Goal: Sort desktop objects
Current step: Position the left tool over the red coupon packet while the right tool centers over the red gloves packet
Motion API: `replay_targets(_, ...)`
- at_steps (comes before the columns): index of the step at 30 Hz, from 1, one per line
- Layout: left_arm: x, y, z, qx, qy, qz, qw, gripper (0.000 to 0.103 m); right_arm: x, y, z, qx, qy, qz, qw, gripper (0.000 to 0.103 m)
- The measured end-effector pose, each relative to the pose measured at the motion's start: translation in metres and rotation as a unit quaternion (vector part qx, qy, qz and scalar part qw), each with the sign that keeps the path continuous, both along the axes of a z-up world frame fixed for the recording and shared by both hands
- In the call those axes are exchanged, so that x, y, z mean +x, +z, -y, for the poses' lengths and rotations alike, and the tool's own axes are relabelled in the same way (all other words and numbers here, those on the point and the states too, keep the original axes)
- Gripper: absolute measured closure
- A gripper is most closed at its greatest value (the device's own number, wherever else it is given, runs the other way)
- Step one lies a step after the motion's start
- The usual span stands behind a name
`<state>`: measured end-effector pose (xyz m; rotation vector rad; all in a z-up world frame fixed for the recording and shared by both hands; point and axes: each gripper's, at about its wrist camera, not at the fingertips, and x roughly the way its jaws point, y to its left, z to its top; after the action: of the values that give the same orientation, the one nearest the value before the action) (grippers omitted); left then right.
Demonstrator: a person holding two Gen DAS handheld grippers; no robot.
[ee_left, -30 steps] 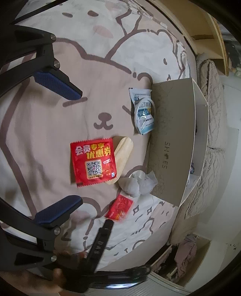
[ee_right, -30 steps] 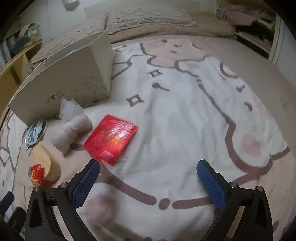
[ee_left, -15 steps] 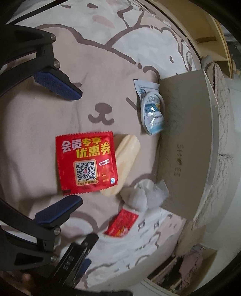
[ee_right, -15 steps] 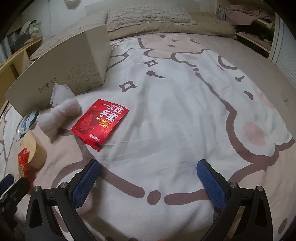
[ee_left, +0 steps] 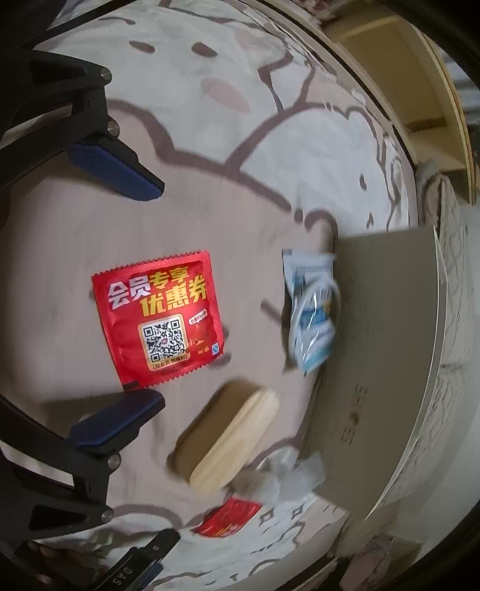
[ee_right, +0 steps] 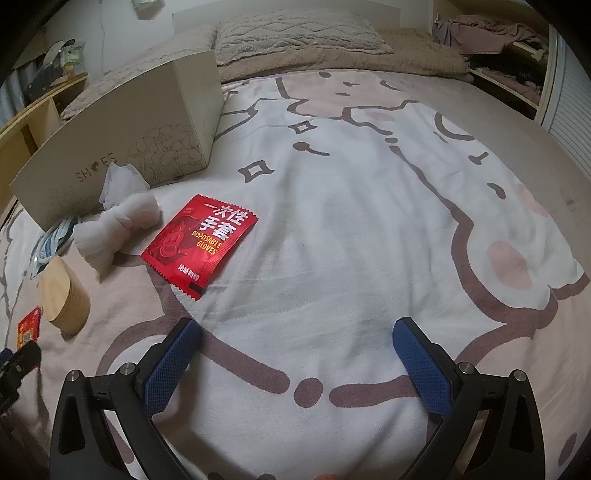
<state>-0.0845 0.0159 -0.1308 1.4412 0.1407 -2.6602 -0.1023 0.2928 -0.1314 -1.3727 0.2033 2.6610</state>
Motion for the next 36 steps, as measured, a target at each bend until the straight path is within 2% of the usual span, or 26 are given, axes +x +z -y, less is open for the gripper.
replay_targets(4,0.002,0.003,0.013,-0.002,0.012,-0.003,0.9999,0.0,0.0,0.0,0.0,0.001,0.0,0.001,1.0,0.0)
replay_targets(9,0.009,0.001,0.025,-0.032,0.026,-0.004,0.9991,0.0,0.003,0.0,0.005,0.02,0.002,0.007,1.0,0.0)
replay_targets(12,0.012,-0.002,0.031,-0.033,0.028,-0.003,0.9991,0.0,0.002,0.004,0.005,0.02,-0.001,0.019,1.0,0.0)
replay_targets(16,0.011,-0.007,0.031,-0.03,0.034,-0.001,0.999,0.0,-0.01,0.015,0.0,-0.046,-0.015,0.028,0.998,0.0)
replay_targets(17,0.012,-0.008,0.031,-0.025,0.039,-0.003,0.9989,0.0,-0.015,0.018,0.0,-0.05,-0.021,0.029,0.998,0.0)
replay_targets(22,0.01,-0.01,0.031,-0.02,0.044,-0.008,0.9988,0.0,-0.048,0.024,0.012,-0.006,-0.038,0.028,0.999,0.0)
replay_targets(27,0.009,-0.011,0.03,-0.013,0.047,-0.004,0.9988,0.0,-0.071,0.013,0.024,-0.02,-0.035,0.052,0.998,0.0)
replay_targets(36,0.01,-0.011,0.032,-0.008,0.045,-0.008,0.9989,0.0,-0.089,0.001,0.035,0.008,-0.037,0.061,0.997,0.0)
